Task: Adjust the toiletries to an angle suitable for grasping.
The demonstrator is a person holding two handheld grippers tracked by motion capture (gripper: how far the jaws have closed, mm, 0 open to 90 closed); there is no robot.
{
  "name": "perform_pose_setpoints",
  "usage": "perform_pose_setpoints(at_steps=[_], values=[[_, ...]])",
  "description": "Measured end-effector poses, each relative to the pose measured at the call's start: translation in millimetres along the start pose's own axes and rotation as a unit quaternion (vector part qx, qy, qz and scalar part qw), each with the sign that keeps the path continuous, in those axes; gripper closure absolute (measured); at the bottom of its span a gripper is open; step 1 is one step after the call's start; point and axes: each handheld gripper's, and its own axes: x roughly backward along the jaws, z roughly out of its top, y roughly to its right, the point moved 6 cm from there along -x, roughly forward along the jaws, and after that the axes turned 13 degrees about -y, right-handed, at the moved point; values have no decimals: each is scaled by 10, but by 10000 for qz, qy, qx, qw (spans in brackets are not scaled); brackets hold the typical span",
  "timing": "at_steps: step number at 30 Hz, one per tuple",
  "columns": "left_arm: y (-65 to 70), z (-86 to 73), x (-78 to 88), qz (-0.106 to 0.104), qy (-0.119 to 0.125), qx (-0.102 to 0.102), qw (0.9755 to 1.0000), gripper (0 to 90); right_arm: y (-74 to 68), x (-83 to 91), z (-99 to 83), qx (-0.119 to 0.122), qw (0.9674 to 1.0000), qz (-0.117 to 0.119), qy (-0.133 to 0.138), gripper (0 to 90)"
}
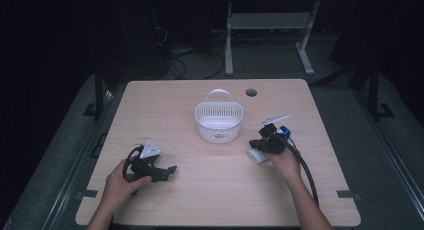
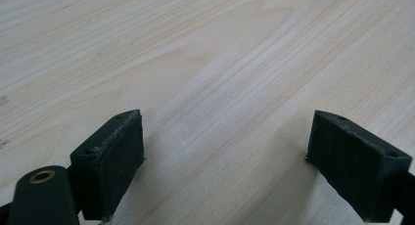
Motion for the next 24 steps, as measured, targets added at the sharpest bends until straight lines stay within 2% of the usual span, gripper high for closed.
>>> perform_pose_setpoints(at_steps=[24], values=[[0,0,1,1,-4,-2,10000,133,-31,163,-376,59,10000,25,-32,896]])
